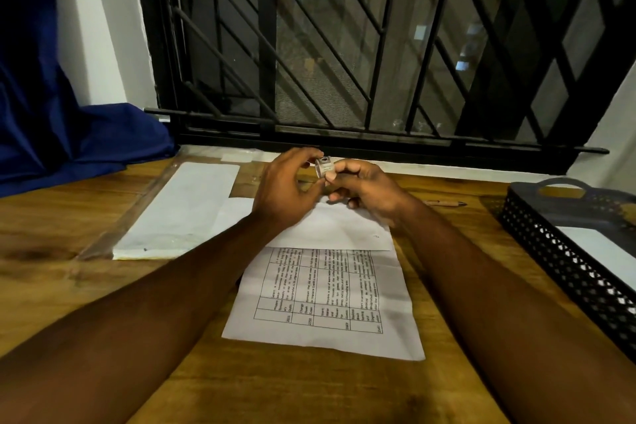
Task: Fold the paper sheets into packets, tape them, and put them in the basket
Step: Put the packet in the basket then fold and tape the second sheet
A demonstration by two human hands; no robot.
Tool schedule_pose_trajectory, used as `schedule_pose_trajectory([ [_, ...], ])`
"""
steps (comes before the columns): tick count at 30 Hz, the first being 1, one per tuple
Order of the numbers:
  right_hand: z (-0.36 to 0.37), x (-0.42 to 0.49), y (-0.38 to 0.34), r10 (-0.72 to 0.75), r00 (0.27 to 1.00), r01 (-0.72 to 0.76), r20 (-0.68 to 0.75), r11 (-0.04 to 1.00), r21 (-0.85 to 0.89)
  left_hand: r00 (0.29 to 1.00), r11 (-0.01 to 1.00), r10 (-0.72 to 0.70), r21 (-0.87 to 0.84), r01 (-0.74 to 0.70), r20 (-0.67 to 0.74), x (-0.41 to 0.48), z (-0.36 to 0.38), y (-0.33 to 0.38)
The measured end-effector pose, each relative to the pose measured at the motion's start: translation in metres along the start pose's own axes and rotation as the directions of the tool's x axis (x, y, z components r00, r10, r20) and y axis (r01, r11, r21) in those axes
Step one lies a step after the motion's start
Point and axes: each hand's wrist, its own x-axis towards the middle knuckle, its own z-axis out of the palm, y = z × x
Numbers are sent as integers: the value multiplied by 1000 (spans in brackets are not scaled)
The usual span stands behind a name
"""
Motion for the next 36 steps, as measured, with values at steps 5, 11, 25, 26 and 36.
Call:
schedule_pose_trajectory([
  [5,0,4,1,-283,955,247,-87,924,-291,1000,1000,2,16,-1,-22,1,1,-3],
  [11,1,7,-3,-385,909,278,-161,847,-454,999,999,21,48,-19,-35,0,1,-5],
  [25,-8,10,4,-314,945,269,-94,905,-329,990,991,-116,-80,110,-76,-1,0,-4],
  [26,-7,11,5,-314,946,274,-81,909,-315,983,979,-171,-127,162,-64,0,1,-5],
  [36,-10,6,12,-279,960,259,-8,900,-352,959,897,-252,-339,282,131,1,5,-9],
])
